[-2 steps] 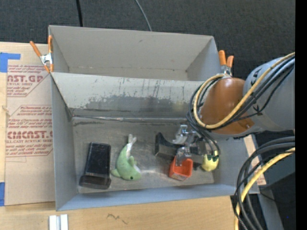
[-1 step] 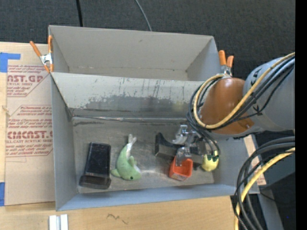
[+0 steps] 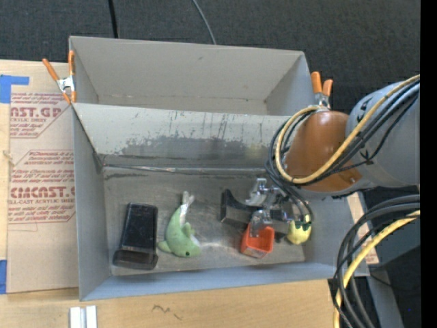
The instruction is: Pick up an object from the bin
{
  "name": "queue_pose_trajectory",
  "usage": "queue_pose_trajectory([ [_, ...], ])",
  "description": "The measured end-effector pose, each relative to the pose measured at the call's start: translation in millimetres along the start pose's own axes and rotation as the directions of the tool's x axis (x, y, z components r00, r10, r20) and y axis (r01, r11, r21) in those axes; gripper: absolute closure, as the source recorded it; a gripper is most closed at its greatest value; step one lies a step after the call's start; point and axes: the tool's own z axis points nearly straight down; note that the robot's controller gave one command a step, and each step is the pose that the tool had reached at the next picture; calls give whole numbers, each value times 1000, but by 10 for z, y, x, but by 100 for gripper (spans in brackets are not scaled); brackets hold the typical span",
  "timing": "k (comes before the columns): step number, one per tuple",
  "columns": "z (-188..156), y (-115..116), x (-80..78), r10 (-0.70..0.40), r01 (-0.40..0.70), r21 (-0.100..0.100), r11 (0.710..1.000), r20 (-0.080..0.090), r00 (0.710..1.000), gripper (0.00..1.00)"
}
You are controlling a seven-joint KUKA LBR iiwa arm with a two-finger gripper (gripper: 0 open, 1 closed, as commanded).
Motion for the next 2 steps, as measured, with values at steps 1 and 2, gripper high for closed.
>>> queue_pose_trajectory([
  [1,3,2,3,0,0,0,1000,-1,1000,100],
  [2,11,6,12,-1,1,-1,1000,-5,1000,100],
])
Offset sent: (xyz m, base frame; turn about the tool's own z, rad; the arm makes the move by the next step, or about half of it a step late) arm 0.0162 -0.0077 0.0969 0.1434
